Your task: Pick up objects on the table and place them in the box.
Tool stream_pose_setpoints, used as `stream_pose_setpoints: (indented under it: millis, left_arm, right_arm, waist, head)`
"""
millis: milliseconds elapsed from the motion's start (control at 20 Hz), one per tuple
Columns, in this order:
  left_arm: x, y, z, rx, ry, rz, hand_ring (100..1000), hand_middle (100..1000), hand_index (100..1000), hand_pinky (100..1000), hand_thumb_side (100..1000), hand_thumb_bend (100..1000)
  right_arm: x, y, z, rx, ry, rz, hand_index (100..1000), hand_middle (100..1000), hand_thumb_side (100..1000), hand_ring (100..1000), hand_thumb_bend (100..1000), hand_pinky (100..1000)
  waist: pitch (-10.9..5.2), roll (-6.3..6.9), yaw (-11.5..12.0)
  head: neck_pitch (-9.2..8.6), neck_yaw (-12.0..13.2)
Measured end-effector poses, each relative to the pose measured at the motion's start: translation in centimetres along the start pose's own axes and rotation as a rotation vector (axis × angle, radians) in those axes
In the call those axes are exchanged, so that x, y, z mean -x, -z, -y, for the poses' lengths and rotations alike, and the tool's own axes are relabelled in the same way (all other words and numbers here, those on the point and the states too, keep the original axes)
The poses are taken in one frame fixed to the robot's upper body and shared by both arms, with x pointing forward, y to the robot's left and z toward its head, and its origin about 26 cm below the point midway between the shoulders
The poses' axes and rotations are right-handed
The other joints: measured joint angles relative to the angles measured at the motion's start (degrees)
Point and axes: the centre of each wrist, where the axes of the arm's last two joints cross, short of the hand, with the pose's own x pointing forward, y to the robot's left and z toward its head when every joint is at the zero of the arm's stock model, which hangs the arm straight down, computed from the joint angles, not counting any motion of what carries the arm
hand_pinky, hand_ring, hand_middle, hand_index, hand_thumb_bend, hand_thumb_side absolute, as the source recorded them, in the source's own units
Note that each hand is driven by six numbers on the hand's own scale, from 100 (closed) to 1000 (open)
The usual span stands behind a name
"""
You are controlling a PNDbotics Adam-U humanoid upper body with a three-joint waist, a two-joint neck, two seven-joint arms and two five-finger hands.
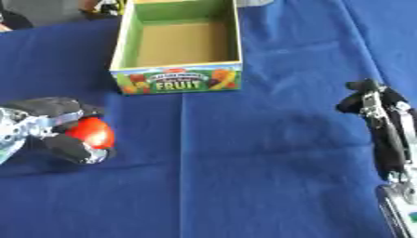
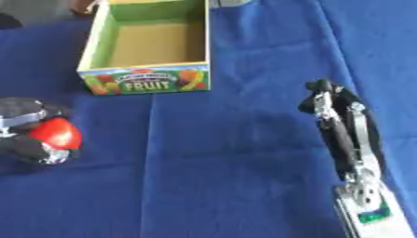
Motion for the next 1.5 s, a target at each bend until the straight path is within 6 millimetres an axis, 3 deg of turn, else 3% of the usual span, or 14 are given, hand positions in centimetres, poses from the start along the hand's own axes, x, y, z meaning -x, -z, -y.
stream_pose_setpoints:
  millis: [100,250,300,400,700,1000,1500]
  left_arm:
    - [0.2,0.0,0.2,-0.003,-0.034,0.001,656,736,1000,133,455,356]
    - [0.4,0.0,0.5,-0.008,-0.091,0.000,655,729,1000,123,427,294]
    - [0.4,0.1,0.6,-0.009,-0.110,0.000,649,711,997,100,389,217]
    - [0.4,0.0,0.6,-0.019,-0.142,0.000,648,705,995,100,365,168]
    - [0.6,-0.2,0.7,-0.029,-0.212,-0.003,642,684,965,120,330,100]
    - [0.8,-0.2,0.9,-0.042,-0.237,-0.023,630,682,975,131,304,100]
    - [1.1,-1.0,0.4,-0.091,-0.208,-0.049,652,767,1000,162,256,100]
  right_arm:
    - [0.0,0.0,0.0,0.001,0.001,0.000,682,465,752,549,100,647]
    - [0.0,0.0,0.0,0.003,0.001,0.001,681,463,752,549,100,647]
    - [0.0,0.0,0.0,0.004,0.001,0.001,680,461,752,549,100,647]
    - [0.0,0.0,0.0,0.006,0.000,0.000,680,459,752,548,100,647]
    - [-0.1,0.1,-0.1,0.016,0.002,0.003,678,451,754,542,100,646]
    - [-0.1,0.1,-0.1,0.019,0.002,0.002,677,443,753,539,100,645]
    - [-0.1,0.1,-0.1,0.021,0.003,0.000,675,437,749,535,100,644]
  waist:
    - [0.18,-0.01,-0.1]
    - [0.21,-0.07,-0.2]
    - [0.21,-0.07,-0.2]
    - [0.21,-0.08,-0.2]
    - [0.23,-0.23,-0.3]
    - [0.23,-0.26,-0.3]
    - [0.23,-0.35,-0.3]
  head:
    - [-0.04,0.0]
    - [-0.05,0.0]
    - [-0.06,0.0]
    - [-0.07,0.0]
    - [-0.11,0.0]
    - [-0.42,-0.2]
    - [-0.57,-0.3]
